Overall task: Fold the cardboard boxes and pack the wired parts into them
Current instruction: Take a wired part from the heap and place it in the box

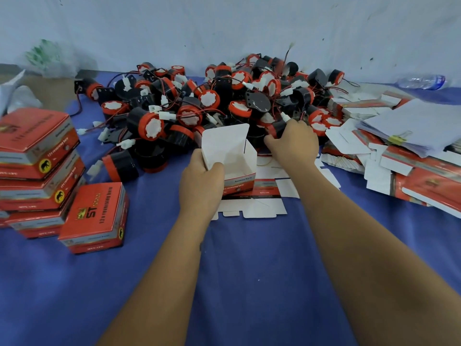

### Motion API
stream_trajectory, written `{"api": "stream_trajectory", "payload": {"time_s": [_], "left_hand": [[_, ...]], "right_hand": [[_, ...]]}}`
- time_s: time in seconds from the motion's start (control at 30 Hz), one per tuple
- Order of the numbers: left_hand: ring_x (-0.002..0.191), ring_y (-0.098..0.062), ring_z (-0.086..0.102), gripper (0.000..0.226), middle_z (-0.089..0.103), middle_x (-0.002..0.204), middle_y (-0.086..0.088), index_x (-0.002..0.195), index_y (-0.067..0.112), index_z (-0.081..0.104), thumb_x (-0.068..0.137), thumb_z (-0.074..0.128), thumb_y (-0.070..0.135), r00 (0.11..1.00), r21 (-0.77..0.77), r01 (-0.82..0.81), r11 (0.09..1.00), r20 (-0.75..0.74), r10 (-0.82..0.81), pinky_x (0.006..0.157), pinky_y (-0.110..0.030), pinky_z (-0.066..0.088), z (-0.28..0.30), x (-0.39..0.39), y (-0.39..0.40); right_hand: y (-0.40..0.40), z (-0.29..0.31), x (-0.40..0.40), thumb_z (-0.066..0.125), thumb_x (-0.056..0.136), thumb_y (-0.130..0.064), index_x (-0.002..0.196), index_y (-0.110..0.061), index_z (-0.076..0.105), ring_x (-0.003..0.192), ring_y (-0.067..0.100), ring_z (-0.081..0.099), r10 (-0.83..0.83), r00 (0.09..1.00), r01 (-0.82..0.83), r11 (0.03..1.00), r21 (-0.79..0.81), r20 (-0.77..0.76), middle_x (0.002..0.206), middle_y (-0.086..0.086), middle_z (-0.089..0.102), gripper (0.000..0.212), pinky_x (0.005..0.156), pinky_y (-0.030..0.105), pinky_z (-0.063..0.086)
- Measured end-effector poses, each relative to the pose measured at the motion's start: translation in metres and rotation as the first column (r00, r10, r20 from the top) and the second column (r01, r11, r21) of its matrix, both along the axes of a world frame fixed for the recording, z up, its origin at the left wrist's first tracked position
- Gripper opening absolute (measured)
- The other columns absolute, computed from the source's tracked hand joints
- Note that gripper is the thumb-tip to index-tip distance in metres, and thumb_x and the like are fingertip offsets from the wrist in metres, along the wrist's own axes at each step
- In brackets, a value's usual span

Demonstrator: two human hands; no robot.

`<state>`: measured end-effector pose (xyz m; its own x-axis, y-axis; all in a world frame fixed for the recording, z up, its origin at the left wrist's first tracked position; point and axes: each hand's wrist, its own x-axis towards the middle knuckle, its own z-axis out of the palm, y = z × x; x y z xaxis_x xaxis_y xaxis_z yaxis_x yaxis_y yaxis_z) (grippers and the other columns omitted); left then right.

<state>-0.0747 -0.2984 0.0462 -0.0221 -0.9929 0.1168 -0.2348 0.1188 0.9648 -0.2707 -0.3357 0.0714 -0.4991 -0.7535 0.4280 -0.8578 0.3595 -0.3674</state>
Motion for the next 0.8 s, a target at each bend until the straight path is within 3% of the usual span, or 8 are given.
{"api": "stream_trajectory", "payload": {"time_s": [0.1, 0.2, 0.3, 0.37, 0.4, 0.5, 0.63, 0.8], "left_hand": [[0.092, -0.006, 0.057, 0.020, 0.062, 0.097, 0.015, 0.101, 0.031, 0.055, 0.086, 0.046, 0.022, 1.000, -0.004, 0.000, 1.000, 0.006, 0.000, 0.071, -0.035, 0.051, 0.000, -0.001, -0.001], [0.094, -0.008, 0.057, 0.018, 0.062, 0.097, 0.014, 0.101, 0.031, 0.055, 0.088, 0.047, 0.021, 1.000, 0.004, -0.005, 1.000, 0.005, 0.005, 0.072, -0.035, 0.050, 0.000, -0.001, -0.001], [0.095, -0.009, 0.057, 0.019, 0.062, 0.099, 0.014, 0.103, 0.031, 0.055, 0.088, 0.047, 0.023, 1.000, 0.006, 0.002, 1.000, 0.003, -0.002, 0.070, -0.033, 0.048, 0.000, 0.000, 0.000], [0.094, -0.008, 0.057, 0.014, 0.061, 0.098, 0.013, 0.099, 0.033, 0.054, 0.088, 0.049, 0.026, 1.000, 0.009, 0.005, 1.000, -0.008, -0.005, 0.067, -0.032, 0.045, 0.002, 0.001, 0.001], [0.094, -0.008, 0.057, 0.009, 0.061, 0.097, 0.014, 0.095, 0.034, 0.052, 0.089, 0.050, 0.028, 1.000, 0.012, 0.006, 1.000, -0.021, -0.006, 0.065, -0.031, 0.043, 0.003, 0.001, 0.002], [0.097, -0.009, 0.057, 0.007, 0.059, 0.099, 0.014, 0.093, 0.037, 0.048, 0.087, 0.051, 0.034, 0.995, 0.015, 0.012, 1.000, -0.097, -0.011, 0.065, -0.028, 0.041, 0.008, 0.000, 0.005], [0.112, -0.014, 0.039, 0.037, 0.047, 0.112, 0.009, 0.109, 0.029, 0.046, 0.073, 0.043, 0.036, 0.988, -0.012, -0.015, 1.000, -0.155, 0.013, 0.076, -0.018, 0.031, 0.013, -0.002, 0.006], [0.114, -0.010, 0.028, 0.046, 0.036, 0.119, 0.008, 0.117, 0.035, 0.041, 0.071, 0.041, 0.034, 0.991, -0.043, -0.017, 0.999, -0.135, 0.011, 0.077, -0.015, 0.026, 0.010, 0.000, 0.007]], "right_hand": [[0.011, 0.007, 0.012, 0.062, 0.081, -0.045, 0.094, -0.015, 0.061, 0.076, 0.018, 0.058, 0.049, 0.897, 0.054, 0.974, -0.218, 0.440, 0.084, -0.001, 0.062, 0.032, 0.057, 0.027, 0.042], [0.024, 0.014, 0.027, 0.066, 0.081, -0.029, 0.092, -0.020, 0.052, 0.069, 0.014, 0.056, 0.240, 0.504, 0.227, 0.890, -0.395, 0.830, 0.083, -0.002, 0.060, 0.020, 0.056, 0.027, 0.043], [0.037, 0.018, 0.042, 0.062, 0.087, -0.010, 0.108, -0.009, 0.048, 0.069, 0.023, 0.062, 0.498, 0.075, 0.315, 0.810, -0.494, 0.864, 0.097, 0.016, 0.060, 0.026, 0.067, 0.031, 0.058], [0.046, 0.017, 0.054, 0.057, 0.088, -0.003, 0.127, 0.001, 0.048, 0.072, 0.026, 0.067, 0.608, -0.093, 0.320, 0.768, -0.555, 0.789, 0.096, 0.019, 0.062, 0.039, 0.070, 0.030, 0.059], [0.051, 0.017, 0.059, 0.055, 0.089, -0.002, 0.131, 0.004, 0.046, 0.075, 0.028, 0.068, 0.639, -0.127, 0.312, 0.752, -0.580, 0.759, 0.091, 0.017, 0.065, 0.043, 0.070, 0.030, 0.059], [0.068, 0.011, 0.069, 0.053, 0.086, -0.004, 0.134, -0.003, 0.043, 0.080, 0.026, 0.068, 0.662, -0.126, 0.289, 0.737, -0.611, 0.739, 0.075, 0.005, 0.070, 0.050, 0.071, 0.030, 0.056], [0.088, -0.002, 0.077, 0.059, 0.064, -0.022, 0.113, -0.018, 0.052, 0.085, 0.014, 0.056, 0.526, 0.110, 0.173, 0.825, -0.537, 0.843, 0.095, -0.003, 0.061, 0.050, 0.071, 0.024, 0.042], [0.096, -0.008, 0.084, 0.073, 0.077, -0.016, 0.127, -0.026, 0.047, 0.088, -0.002, 0.065, 0.604, 0.219, 0.087, 0.770, -0.632, 0.766, 0.107, -0.007, 0.066, 0.057, 0.067, 0.009, 0.048]]}}
